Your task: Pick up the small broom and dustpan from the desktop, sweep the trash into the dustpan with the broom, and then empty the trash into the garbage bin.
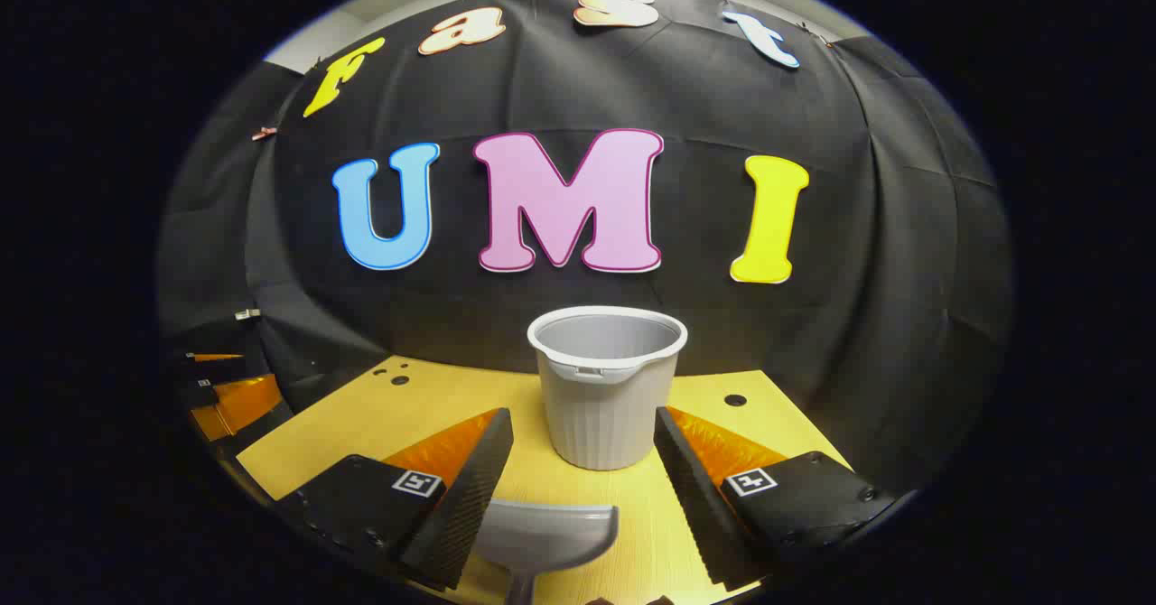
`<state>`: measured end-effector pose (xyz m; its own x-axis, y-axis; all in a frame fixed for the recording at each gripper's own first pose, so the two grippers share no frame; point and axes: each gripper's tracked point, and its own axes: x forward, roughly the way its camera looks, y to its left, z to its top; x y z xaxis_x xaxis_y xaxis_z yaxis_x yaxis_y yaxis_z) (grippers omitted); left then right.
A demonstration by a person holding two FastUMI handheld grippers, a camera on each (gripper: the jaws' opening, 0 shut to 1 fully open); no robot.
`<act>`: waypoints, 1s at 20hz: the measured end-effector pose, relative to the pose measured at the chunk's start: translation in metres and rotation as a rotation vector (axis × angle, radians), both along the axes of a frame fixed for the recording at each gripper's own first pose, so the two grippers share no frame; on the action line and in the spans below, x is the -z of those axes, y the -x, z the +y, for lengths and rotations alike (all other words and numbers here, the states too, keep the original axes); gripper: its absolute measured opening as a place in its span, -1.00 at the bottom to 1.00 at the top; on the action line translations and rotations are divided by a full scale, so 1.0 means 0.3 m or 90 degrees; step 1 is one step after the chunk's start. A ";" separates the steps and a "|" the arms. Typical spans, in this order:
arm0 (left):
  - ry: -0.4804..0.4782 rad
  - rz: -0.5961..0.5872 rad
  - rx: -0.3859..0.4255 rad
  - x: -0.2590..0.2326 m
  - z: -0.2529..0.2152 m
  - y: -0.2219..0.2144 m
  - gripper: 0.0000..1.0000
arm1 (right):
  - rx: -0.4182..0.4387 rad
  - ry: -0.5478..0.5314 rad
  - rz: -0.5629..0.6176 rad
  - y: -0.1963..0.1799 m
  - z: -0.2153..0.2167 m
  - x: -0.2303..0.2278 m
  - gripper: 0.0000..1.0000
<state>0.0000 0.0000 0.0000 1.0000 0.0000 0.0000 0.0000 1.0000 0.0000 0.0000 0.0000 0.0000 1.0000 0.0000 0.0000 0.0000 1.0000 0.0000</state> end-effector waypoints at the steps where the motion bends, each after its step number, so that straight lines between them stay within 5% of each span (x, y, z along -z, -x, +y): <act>1: 0.004 0.001 0.002 0.012 0.018 -0.002 0.90 | 0.010 0.002 0.011 0.006 0.007 0.012 0.95; 11: 0.023 0.033 -0.013 0.129 0.176 0.009 0.91 | -0.021 -0.005 0.076 0.024 0.144 0.102 0.96; 20: 0.010 0.065 0.007 0.202 0.132 -0.005 0.92 | -0.046 -0.006 0.120 -0.005 0.200 0.178 0.96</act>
